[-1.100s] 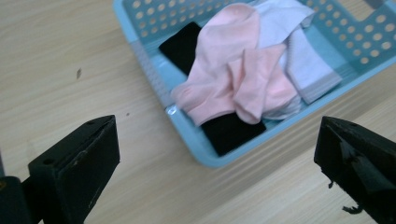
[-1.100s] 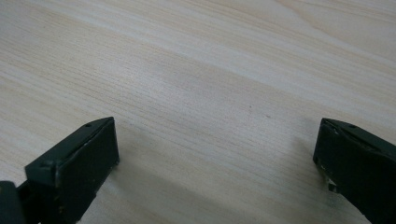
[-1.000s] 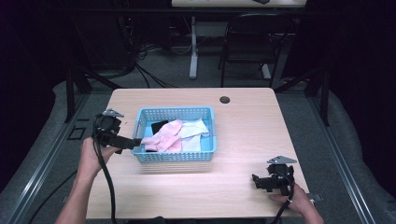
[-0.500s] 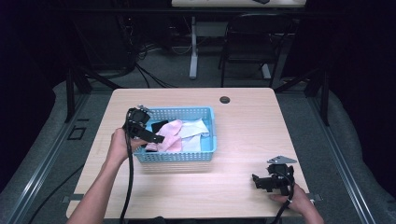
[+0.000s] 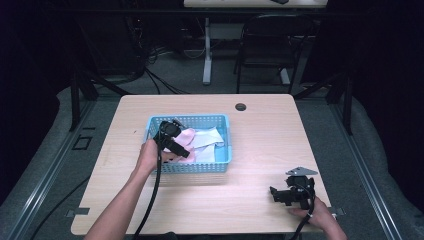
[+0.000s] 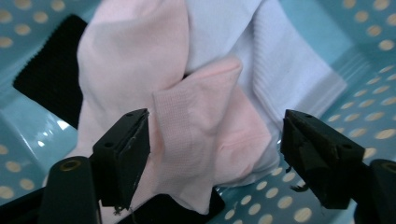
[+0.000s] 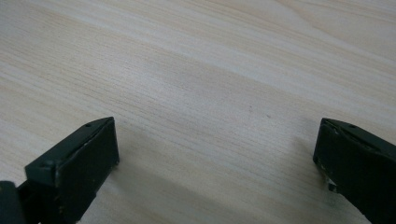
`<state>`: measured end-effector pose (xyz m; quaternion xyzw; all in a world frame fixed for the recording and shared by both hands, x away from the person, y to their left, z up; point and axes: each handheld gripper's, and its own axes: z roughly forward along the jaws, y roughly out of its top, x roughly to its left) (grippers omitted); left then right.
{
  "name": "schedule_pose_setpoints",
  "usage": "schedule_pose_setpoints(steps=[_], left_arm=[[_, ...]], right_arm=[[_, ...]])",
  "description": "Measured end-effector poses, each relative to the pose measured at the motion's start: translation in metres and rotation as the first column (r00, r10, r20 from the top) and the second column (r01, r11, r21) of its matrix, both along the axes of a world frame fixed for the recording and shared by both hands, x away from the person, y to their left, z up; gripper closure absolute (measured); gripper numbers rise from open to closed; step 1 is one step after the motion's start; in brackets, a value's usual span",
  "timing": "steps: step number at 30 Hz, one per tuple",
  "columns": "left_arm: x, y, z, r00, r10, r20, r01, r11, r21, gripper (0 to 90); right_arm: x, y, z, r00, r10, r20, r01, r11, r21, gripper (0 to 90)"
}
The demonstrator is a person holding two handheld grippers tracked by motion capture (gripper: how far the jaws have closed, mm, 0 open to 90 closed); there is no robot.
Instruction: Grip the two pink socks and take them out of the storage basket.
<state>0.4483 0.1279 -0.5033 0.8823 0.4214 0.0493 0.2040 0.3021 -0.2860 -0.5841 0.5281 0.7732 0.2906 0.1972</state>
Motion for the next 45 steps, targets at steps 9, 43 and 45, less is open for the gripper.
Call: schedule_pose_setpoints(steps=[9,43,45], left_arm=[[0.012,-0.006,-0.017,0.9978,0.038,-0.055,-0.034,0.9964,0.078,41.7],[0.007,0.017,0.019,0.9987,0.051,0.002,-0.051,0.9986,0.014,75.9],[0.007,0.020,0.022,0.9986,0.052,-0.004,-0.052,0.9986,-0.007,76.0]], right_arm=[[0.000,0.000,0.000,1.0000,-0.003,-0.002,0.003,1.000,0.001,0.0],[0.000,0.001,0.000,1.0000,-0.006,-0.002,0.006,1.000,-0.001,0.0],[0.000,0.001,0.000,1.0000,-0.007,-0.002,0.007,1.000,0.000,0.0]])
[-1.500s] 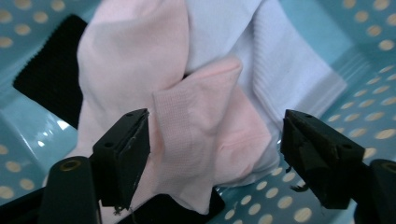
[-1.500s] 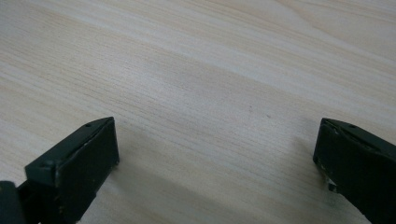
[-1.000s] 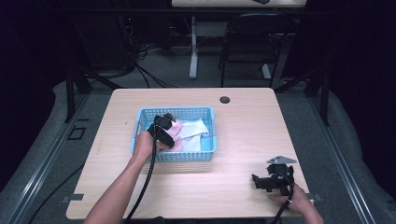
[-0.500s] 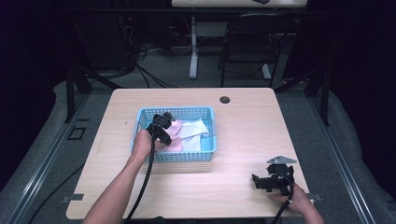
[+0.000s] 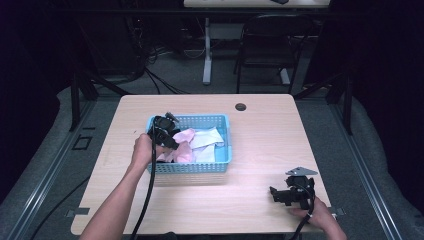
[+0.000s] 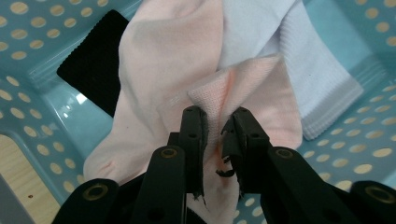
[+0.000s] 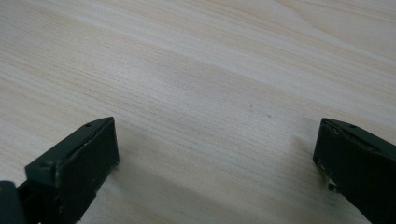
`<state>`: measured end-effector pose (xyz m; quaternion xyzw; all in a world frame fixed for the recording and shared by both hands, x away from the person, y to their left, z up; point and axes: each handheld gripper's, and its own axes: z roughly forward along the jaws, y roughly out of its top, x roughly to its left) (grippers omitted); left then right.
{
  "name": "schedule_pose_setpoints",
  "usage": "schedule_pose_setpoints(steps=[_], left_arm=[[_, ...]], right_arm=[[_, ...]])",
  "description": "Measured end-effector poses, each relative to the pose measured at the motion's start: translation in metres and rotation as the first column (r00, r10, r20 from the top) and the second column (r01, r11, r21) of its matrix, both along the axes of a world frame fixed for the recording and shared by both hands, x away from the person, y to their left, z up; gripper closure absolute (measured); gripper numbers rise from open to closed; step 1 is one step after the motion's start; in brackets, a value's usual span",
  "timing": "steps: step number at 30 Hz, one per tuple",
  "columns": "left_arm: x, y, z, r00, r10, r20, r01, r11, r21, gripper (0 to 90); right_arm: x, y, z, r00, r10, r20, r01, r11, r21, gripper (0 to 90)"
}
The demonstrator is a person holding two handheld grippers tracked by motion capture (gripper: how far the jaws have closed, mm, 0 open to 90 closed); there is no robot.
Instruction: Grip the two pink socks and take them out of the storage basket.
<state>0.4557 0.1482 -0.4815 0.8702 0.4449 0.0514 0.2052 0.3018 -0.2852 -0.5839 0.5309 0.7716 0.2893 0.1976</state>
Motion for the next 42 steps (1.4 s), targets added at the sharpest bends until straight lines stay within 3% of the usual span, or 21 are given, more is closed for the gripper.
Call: schedule_pose_setpoints(steps=[13,32,42], left_arm=[[-0.002,0.008,0.016,0.9997,-0.003,0.024,0.003,0.9998,-0.021,76.0],[-0.013,0.021,0.066,0.9918,-0.007,0.128,0.013,0.9990,-0.044,75.9],[-0.017,0.029,0.087,0.9880,-0.007,0.154,0.014,0.9990,-0.042,75.8]], right_arm=[[0.000,0.000,0.000,1.0000,-0.001,0.000,0.001,1.000,0.001,0.0],[0.000,0.000,0.000,1.0000,-0.001,0.000,0.001,1.000,0.001,0.0],[0.000,0.000,0.000,1.0000,-0.001,0.000,0.001,1.000,0.001,0.0]])
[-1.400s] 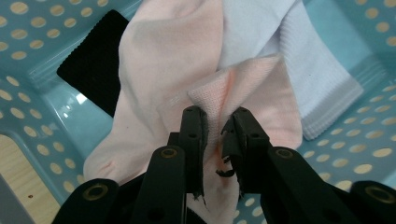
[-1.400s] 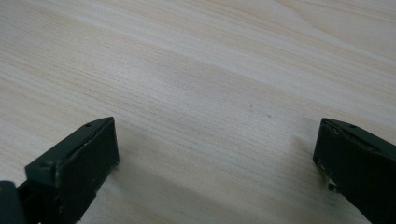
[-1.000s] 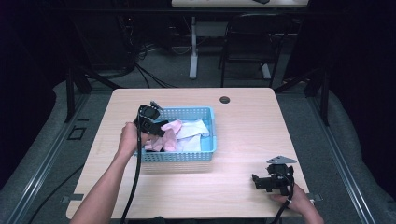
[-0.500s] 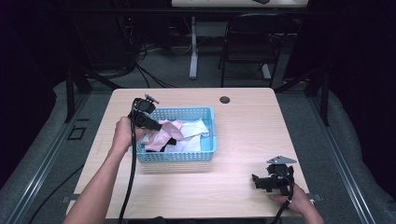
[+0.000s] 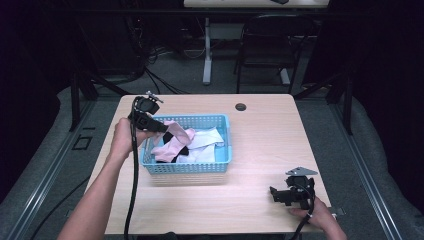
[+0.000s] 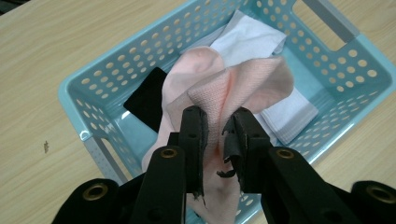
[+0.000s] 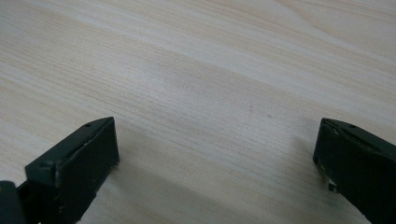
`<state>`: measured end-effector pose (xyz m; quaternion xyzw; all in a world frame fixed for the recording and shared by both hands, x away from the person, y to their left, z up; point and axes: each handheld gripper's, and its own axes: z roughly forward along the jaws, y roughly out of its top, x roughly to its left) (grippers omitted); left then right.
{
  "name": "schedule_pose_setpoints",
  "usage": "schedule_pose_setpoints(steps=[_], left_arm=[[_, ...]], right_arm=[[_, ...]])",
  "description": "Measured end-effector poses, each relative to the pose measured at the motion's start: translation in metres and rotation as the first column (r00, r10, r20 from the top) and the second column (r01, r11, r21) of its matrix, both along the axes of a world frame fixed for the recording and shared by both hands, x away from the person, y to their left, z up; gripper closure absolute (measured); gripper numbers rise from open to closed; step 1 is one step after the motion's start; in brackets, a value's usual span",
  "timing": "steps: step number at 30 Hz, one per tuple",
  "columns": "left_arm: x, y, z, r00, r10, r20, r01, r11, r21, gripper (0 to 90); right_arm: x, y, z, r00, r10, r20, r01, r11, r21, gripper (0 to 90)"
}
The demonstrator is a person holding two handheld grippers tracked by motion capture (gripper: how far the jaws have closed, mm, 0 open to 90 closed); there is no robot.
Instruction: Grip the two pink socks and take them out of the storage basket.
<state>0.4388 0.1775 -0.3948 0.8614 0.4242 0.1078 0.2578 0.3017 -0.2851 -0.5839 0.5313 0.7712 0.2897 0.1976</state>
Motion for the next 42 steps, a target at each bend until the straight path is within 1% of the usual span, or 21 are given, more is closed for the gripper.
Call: schedule_pose_setpoints(steps=[5,8,10,11,14,15,16,17,18,21,22,23,24,26,27,30,32,33,34,39,42], left_arm=[[-0.002,0.010,0.011,0.9998,0.009,0.017,-0.008,0.9999,-0.010,75.7],[-0.002,0.014,0.015,0.9995,0.020,0.025,-0.020,0.9996,-0.019,75.7],[-0.004,0.023,0.022,0.9986,0.039,0.035,-0.038,0.9989,-0.027,75.7],[-0.004,0.023,0.022,0.9986,0.039,0.035,-0.038,0.9989,-0.027,75.7],[-0.005,0.032,0.029,0.9974,0.054,0.048,-0.053,0.9983,-0.025,75.7],[-0.005,0.032,0.029,0.9974,0.054,0.048,-0.053,0.9983,-0.025,75.7],[-0.007,0.038,0.032,0.9967,0.062,0.053,-0.060,0.9978,-0.027,75.7],[-0.007,0.038,0.032,0.9967,0.062,0.053,-0.060,0.9978,-0.027,75.6],[-0.008,0.045,0.035,0.9956,0.075,0.057,-0.073,0.9965,-0.041,75.6],[-0.009,0.057,0.039,0.9924,0.103,0.067,-0.100,0.9936,-0.054,75.6],[-0.010,0.061,0.040,0.9913,0.112,0.070,-0.108,0.9924,-0.058,75.5],[-0.010,0.061,0.040,0.9913,0.112,0.070,-0.108,0.9924,-0.058,75.5],[-0.011,0.068,0.042,0.9886,0.130,0.076,-0.125,0.9900,-0.065,75.5],[-0.012,0.071,0.043,0.9880,0.134,0.076,-0.129,0.9895,-0.064,75.5],[-0.014,0.076,0.044,0.9863,0.145,0.079,-0.139,0.9880,-0.067,75.5],[-0.016,0.084,0.046,0.9841,0.158,0.082,-0.152,0.9857,-0.072,75.4],[-0.018,0.090,0.046,0.9812,0.174,0.084,-0.167,0.9830,-0.075,75.4],[-0.018,0.090,0.046,0.9812,0.174,0.084,-0.167,0.9830,-0.075,75.4],[-0.019,0.097,0.046,0.9786,0.187,0.086,-0.180,0.9804,-0.080,75.3],[-0.023,0.112,0.044,0.9720,0.219,0.084,-0.214,0.9745,-0.068,75.3],[-0.025,0.120,0.042,0.9668,0.243,0.080,-0.238,0.9691,-0.064,75.3]], right_arm=[[0.000,0.000,0.000,1.0000,0.000,0.000,0.000,1.000,0.001,0.0],[0.000,0.000,0.000,1.0000,0.000,0.000,0.000,1.000,0.000,0.0],[0.000,0.000,0.000,1.0000,0.000,0.001,0.000,1.000,0.001,0.0],[0.000,0.000,0.000,1.0000,0.000,0.001,0.000,1.000,0.001,0.0],[0.000,0.000,0.000,1.0000,0.000,0.000,0.000,1.000,0.001,0.0],[0.000,0.000,0.000,1.0000,0.000,0.000,0.000,1.000,0.001,0.0],[0.000,0.000,0.000,1.0000,0.000,0.001,0.000,1.000,0.001,0.0],[0.000,0.000,0.000,1.0000,0.000,0.001,0.000,1.000,0.001,0.0],[0.000,0.000,0.000,1.0000,0.000,0.000,0.000,1.000,0.001,0.0],[0.000,0.000,0.000,1.0000,0.000,0.001,0.000,1.000,0.001,0.0],[0.000,0.000,0.000,1.0000,0.000,0.000,0.000,1.000,0.001,0.0],[0.000,0.000,0.000,1.0000,0.000,0.000,0.000,1.000,0.001,0.0],[0.000,0.000,0.000,1.0000,0.000,0.000,0.000,1.000,0.000,0.0],[0.000,0.000,0.000,1.0000,0.000,0.000,0.000,1.000,0.001,0.0],[0.000,0.000,0.000,1.0000,0.000,0.000,0.000,1.000,0.000,0.0],[0.000,0.000,0.000,1.0000,0.000,0.000,0.000,1.000,0.001,0.0],[0.000,0.000,0.000,1.0000,0.000,0.000,0.000,1.000,0.001,0.0],[0.000,0.000,0.000,1.0000,0.000,0.000,0.000,1.000,0.001,0.0],[0.000,0.000,0.000,1.0000,0.000,0.000,0.000,1.000,0.000,0.0],[0.000,0.000,0.000,1.0000,0.000,0.000,0.000,1.000,-0.001,0.0],[0.000,0.000,0.000,1.0000,0.004,-0.003,-0.004,1.000,-0.001,0.0]])
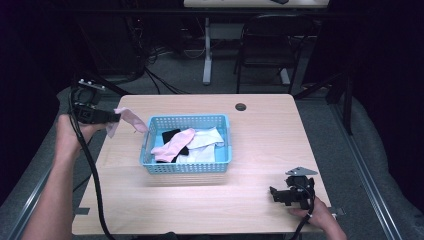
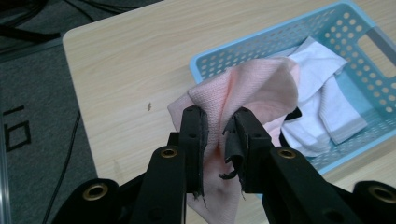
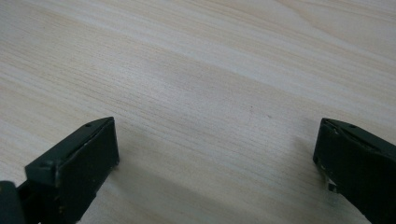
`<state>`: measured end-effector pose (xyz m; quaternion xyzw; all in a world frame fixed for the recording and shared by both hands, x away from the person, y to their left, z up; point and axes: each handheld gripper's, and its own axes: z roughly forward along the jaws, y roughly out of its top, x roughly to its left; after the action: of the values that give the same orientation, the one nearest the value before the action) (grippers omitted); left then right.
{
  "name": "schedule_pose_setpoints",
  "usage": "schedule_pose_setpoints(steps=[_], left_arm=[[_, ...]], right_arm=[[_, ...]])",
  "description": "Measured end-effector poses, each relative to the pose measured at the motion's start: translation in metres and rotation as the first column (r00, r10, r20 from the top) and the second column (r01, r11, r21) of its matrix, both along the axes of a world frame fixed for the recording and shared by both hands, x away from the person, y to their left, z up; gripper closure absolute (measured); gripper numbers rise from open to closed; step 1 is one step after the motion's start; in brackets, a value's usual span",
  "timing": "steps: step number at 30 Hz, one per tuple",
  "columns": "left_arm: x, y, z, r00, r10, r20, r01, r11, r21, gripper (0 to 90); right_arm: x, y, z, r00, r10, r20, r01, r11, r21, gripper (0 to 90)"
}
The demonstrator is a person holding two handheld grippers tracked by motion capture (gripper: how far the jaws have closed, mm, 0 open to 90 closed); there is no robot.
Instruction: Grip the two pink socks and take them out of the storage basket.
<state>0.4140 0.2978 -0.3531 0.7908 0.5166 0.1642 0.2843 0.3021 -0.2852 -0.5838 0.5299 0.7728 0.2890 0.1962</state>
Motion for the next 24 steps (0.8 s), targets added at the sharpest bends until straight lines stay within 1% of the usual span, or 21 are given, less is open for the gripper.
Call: schedule_pose_setpoints(steps=[2,3,4,5,7,8,9,10,11,12,13,14,15,17,18,19,20,21,22,23,24], left_arm=[[-0.001,0.005,-0.002,0.9999,0.016,-0.001,-0.016,0.9999,0.003,75.4],[-0.001,0.005,-0.002,0.9999,0.016,-0.001,-0.016,0.9999,0.003,75.4],[-0.002,0.011,-0.005,0.9994,0.035,-0.002,-0.035,0.9994,0.003,75.4],[-0.002,0.011,-0.005,0.9994,0.035,-0.002,-0.035,0.9994,0.003,75.4],[-0.002,0.018,-0.013,0.9982,0.059,-0.014,-0.059,0.9982,0.012,75.4],[-0.002,0.018,-0.013,0.9982,0.059,-0.014,-0.059,0.9982,0.012,75.4],[-0.001,0.020,-0.016,0.9977,0.065,-0.021,-0.064,0.9978,0.018,75.4],[-0.001,0.024,-0.022,0.9962,0.081,-0.032,-0.080,0.9966,0.017,75.4],[-0.001,0.026,-0.026,0.9954,0.088,-0.038,-0.087,0.9960,0.020,75.4],[-0.001,0.026,-0.026,0.9954,0.088,-0.038,-0.087,0.9960,0.020,75.4],[-0.001,0.029,-0.033,0.9934,0.103,-0.051,-0.102,0.9946,0.020,75.4],[0.000,0.031,-0.037,0.9925,0.108,-0.058,-0.107,0.9940,0.022,75.4],[0.000,0.032,-0.041,0.9911,0.119,-0.058,-0.118,0.9927,0.026,75.4],[0.001,0.036,-0.049,0.9891,0.131,-0.067,-0.130,0.9913,0.016,75.4],[0.001,0.036,-0.049,0.9891,0.131,-0.067,-0.130,0.9913,0.016,75.5],[0.003,0.039,-0.057,0.9855,0.150,-0.079,-0.149,0.9885,0.029,75.5],[0.003,0.039,-0.057,0.9855,0.150,-0.079,-0.149,0.9885,0.029,75.5],[0.004,0.042,-0.066,0.9827,0.162,-0.089,-0.160,0.9867,0.026,75.5],[0.004,0.042,-0.070,0.9806,0.168,-0.101,-0.165,0.9856,0.035,75.5],[0.004,0.042,-0.070,0.9806,0.168,-0.101,-0.165,0.9856,0.035,75.5],[0.004,0.043,-0.079,0.9777,0.178,-0.112,-0.174,0.9838,0.042,75.5]], right_arm=[[0.000,0.000,0.000,1.0000,-0.004,0.004,0.004,1.000,0.003,0.0],[0.000,0.001,0.000,1.0000,-0.004,0.005,0.004,1.000,0.003,0.0],[0.000,0.001,0.000,1.0000,-0.003,0.005,0.003,1.000,0.002,0.0],[0.000,0.001,0.000,1.0000,-0.003,0.005,0.003,1.000,0.002,0.0],[0.000,0.001,0.000,1.0000,-0.003,0.005,0.003,1.000,0.002,0.0],[0.000,0.001,0.000,1.0000,-0.004,0.005,0.004,1.000,0.002,0.0],[0.000,0.001,0.000,1.0000,-0.004,0.005,0.004,1.000,0.002,0.0],[0.000,0.001,0.000,1.0000,-0.004,0.005,0.004,1.000,0.003,0.0],[0.000,0.001,0.000,1.0000,-0.004,0.005,0.004,1.000,0.003,0.0],[0.000,0.001,0.000,1.0000,-0.005,0.005,0.005,1.000,0.002,0.0],[0.000,0.001,0.000,1.0000,-0.005,0.005,0.005,1.000,0.002,0.0],[0.000,0.001,0.000,1.0000,-0.005,0.005,0.005,1.000,0.002,0.0],[0.000,0.001,0.000,1.0000,-0.005,0.005,0.005,1.000,0.003,0.0],[0.000,0.001,0.000,1.0000,-0.004,0.005,0.004,1.000,0.003,0.0],[0.000,0.001,0.000,1.0000,-0.004,0.005,0.004,1.000,0.003,0.0],[0.000,0.001,0.000,1.0000,-0.004,0.005,0.004,1.000,0.003,0.0],[0.000,0.001,0.000,1.0000,-0.005,0.005,0.005,1.000,0.003,0.0],[0.000,0.001,0.000,1.0000,-0.005,0.005,0.005,1.000,0.003,0.0],[0.000,0.001,0.000,1.0000,-0.005,0.005,0.005,1.000,0.003,0.0],[0.000,0.001,0.000,1.0000,-0.005,0.005,0.005,1.000,0.003,0.0],[0.000,0.001,0.000,1.0000,-0.005,0.005,0.005,1.000,0.003,0.0]])
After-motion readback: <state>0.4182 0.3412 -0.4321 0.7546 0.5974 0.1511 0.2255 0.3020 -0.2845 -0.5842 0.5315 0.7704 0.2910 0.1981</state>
